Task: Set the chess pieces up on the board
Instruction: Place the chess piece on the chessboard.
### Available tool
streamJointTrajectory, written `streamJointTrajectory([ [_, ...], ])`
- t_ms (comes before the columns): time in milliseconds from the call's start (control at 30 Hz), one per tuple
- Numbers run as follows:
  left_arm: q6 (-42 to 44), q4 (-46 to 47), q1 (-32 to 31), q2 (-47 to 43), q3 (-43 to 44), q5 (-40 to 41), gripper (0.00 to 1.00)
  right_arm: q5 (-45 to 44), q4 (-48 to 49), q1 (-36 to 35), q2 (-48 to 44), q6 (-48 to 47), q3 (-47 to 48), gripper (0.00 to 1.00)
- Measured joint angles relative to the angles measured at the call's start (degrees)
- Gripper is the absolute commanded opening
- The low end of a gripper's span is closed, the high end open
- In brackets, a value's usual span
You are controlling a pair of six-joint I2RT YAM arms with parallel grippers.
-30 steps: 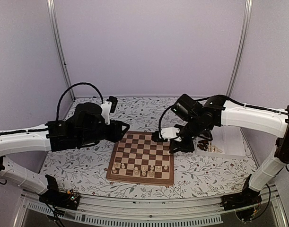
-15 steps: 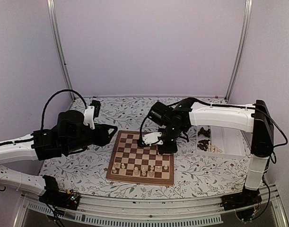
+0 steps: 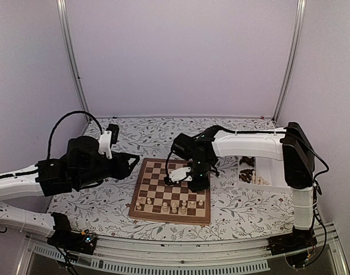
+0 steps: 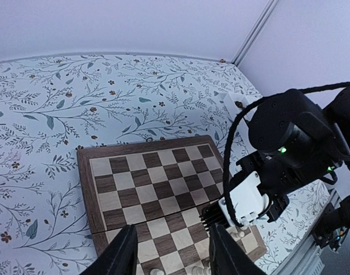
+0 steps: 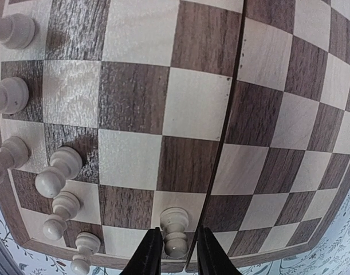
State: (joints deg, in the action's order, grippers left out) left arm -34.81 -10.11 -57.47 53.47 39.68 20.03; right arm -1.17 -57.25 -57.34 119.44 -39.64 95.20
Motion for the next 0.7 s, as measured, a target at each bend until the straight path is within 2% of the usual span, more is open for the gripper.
streamJointTrajectory([
  [267,0.8,-1.0,0.0,2.7,0.9,-0.9,0.45,0.3,-0.2,0.4,-0.9,0.1,-0.3,0.34],
  [400,3.0,-2.2,0.0,9.0,5.0,-3.3,0.45,3.8,0.2,3.1,-7.2,0.6,-3.7,0.35],
  [567,8.2,-3.7,0.0,21.3,14.2,-9.2,0.46,14.0,6.2,14.9,-23.1,2.2,-13.9,0.35],
  [700,12.9,-6.3,0.0,32.9,22.6,-14.6,0.46,24.0,13.1,26.6,-35.8,4.5,-27.0,0.35],
])
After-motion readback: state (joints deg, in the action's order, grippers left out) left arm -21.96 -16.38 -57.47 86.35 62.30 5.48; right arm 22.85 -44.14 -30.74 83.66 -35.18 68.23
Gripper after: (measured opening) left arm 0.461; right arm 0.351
